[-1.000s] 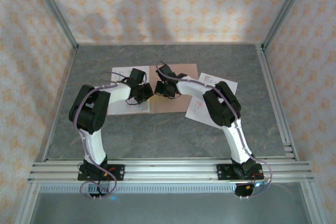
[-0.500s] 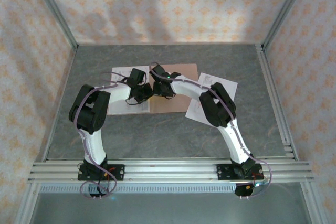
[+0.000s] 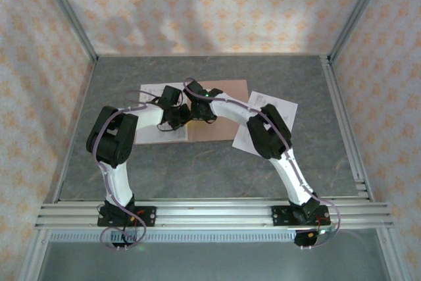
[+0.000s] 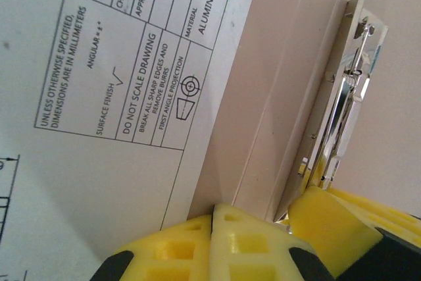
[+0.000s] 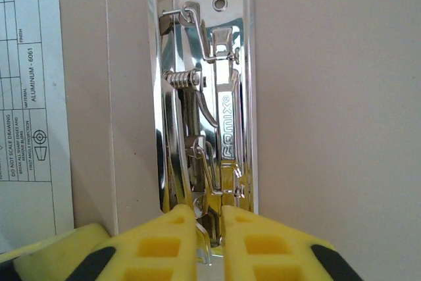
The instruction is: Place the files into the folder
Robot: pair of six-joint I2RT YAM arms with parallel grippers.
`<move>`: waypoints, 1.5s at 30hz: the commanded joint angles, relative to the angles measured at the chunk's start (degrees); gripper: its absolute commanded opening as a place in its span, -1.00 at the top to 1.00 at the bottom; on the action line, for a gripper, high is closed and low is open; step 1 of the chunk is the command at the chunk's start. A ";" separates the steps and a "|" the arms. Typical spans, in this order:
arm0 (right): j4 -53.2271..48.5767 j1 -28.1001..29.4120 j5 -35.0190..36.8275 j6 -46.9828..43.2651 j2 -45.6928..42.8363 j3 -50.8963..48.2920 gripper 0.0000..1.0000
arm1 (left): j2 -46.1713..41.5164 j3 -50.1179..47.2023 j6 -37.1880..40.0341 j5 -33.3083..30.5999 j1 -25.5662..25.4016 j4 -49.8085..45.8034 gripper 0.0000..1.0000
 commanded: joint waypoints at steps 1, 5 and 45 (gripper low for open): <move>-19.08 -2.64 13.49 -2.25 10.58 -6.38 0.73 | 5.67 -4.83 0.37 -8.45 1.10 -15.21 1.00; -19.67 -2.55 14.07 -3.13 11.11 -6.35 0.69 | 5.41 -4.83 0.27 -8.46 1.37 -15.26 1.00; -3.52 -7.70 -15.03 0.22 -13.16 -7.97 0.54 | 5.59 -4.45 0.48 -7.41 0.43 -15.28 1.00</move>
